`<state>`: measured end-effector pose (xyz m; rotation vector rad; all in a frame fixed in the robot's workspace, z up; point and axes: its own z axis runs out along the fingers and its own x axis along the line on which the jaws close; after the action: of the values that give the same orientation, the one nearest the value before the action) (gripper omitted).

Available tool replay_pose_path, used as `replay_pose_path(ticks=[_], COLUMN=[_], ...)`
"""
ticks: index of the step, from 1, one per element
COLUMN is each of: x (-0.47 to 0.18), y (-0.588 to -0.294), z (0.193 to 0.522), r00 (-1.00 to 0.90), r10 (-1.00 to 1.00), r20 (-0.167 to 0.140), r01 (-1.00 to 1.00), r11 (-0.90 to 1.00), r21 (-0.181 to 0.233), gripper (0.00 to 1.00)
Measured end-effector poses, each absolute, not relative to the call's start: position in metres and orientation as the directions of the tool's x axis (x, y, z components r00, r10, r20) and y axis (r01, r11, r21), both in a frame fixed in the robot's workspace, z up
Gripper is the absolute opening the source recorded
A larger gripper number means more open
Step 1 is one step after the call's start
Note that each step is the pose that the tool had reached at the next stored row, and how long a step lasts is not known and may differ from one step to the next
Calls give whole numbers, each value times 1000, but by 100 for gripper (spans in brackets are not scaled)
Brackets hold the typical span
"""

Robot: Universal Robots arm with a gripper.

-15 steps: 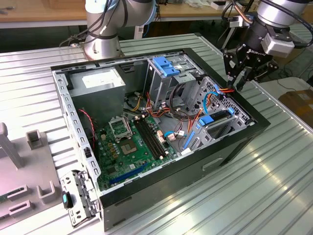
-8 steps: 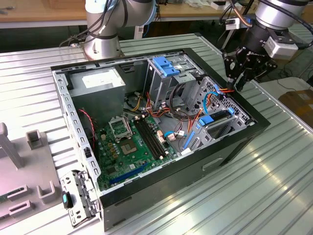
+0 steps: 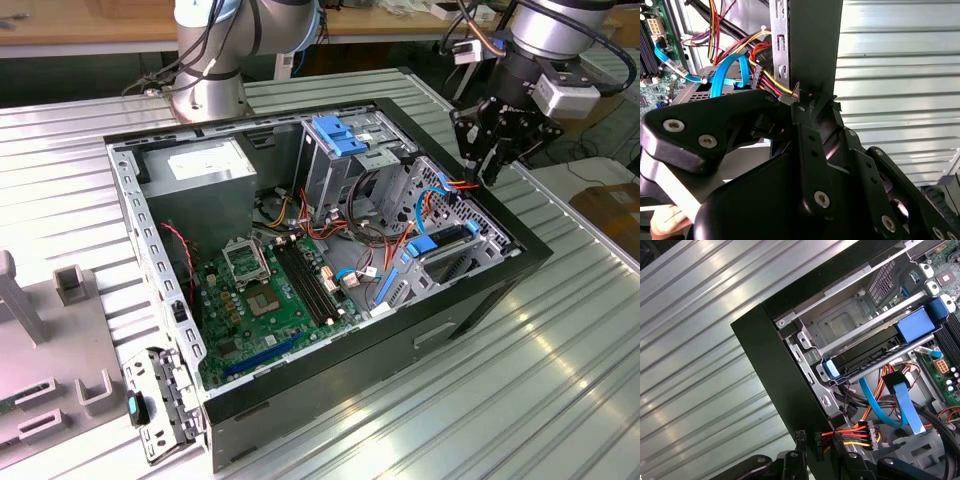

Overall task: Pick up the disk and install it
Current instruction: 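Insert the first disk wire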

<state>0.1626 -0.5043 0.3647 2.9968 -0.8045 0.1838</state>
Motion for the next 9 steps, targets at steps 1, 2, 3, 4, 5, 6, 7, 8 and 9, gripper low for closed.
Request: replay_pose_path(ticks=[1,2,3,4,5,6,7,8,9], x=[163,163,163,163,163,163,163,163,163], y=[-504,-504,-504,-504,-504,-504,-504,-504,-504], z=[365,365,365,365,365,365,365,365,365], r00=[859,859,859,859,859,859,859,859,859], r10=[-497,-497,-497,-497,-497,-497,-496,-496,-495], r20=[123,123,123,123,124,125,126,128,130], r01=[-501,-501,-501,-501,-501,-501,-501,-501,-501], r11=[-865,-866,-865,-866,-865,-865,-865,-865,-865], r21=[2,2,2,2,3,5,7,10,13], gripper=[33,33,33,33,31,24,24,24,24])
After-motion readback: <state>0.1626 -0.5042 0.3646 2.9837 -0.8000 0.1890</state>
